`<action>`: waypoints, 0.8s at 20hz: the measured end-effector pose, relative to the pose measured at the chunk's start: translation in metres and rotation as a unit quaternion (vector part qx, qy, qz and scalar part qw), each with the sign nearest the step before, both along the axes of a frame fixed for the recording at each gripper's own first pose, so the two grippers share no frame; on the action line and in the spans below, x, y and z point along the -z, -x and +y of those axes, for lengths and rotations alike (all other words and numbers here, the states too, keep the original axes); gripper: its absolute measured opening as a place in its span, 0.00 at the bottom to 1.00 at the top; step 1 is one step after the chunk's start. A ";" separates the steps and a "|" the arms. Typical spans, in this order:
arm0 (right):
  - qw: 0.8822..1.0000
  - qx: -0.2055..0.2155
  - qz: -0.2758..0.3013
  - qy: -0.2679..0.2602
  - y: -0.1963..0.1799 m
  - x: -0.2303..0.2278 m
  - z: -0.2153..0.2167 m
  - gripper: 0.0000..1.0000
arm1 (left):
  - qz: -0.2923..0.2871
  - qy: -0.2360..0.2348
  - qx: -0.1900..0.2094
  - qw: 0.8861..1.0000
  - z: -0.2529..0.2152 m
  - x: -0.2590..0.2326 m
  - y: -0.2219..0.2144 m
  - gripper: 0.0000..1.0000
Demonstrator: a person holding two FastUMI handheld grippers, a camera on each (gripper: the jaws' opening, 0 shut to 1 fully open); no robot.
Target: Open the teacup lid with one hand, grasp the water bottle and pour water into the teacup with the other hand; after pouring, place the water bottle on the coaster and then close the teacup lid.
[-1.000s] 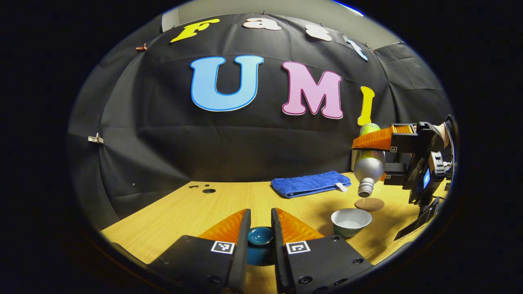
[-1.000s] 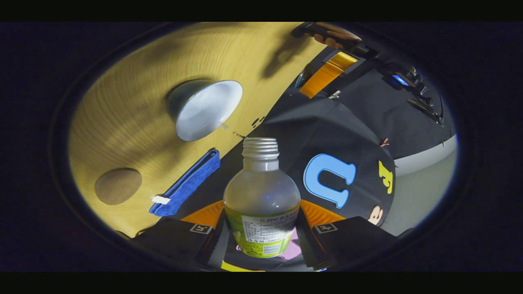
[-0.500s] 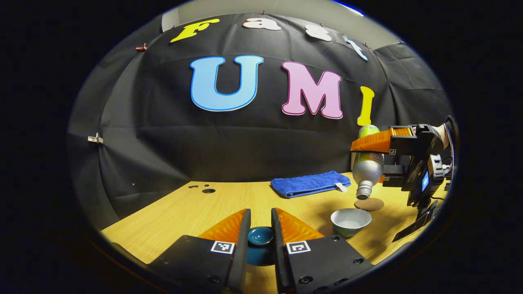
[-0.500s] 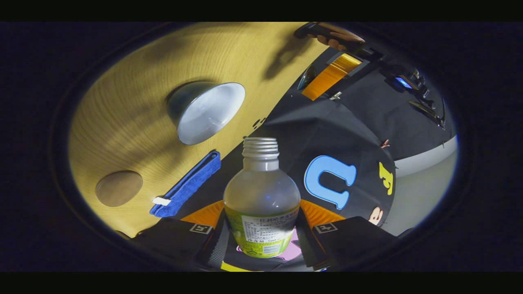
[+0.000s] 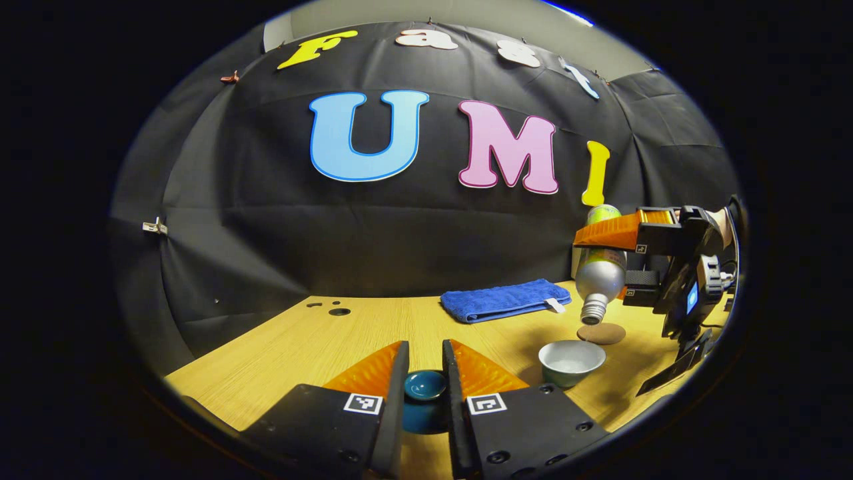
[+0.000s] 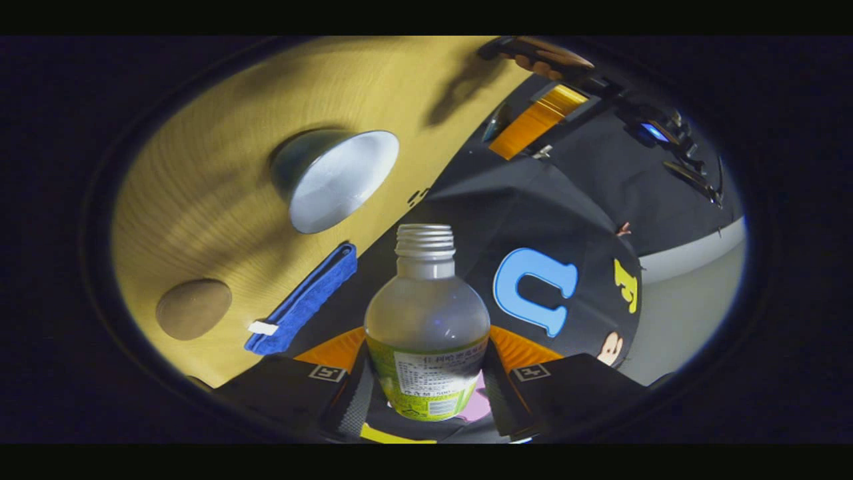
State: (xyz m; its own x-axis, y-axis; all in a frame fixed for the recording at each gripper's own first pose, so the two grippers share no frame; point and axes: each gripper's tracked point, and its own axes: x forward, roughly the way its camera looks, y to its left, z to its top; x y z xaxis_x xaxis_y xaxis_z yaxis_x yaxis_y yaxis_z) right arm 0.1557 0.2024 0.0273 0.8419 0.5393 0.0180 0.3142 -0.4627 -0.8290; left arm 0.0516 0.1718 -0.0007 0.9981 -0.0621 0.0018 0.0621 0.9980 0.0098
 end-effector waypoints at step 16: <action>0.798 0.109 0.286 -0.519 0.029 0.010 -0.049 0.76 | -0.001 0.000 0.005 1.000 -0.002 0.000 0.000 0.34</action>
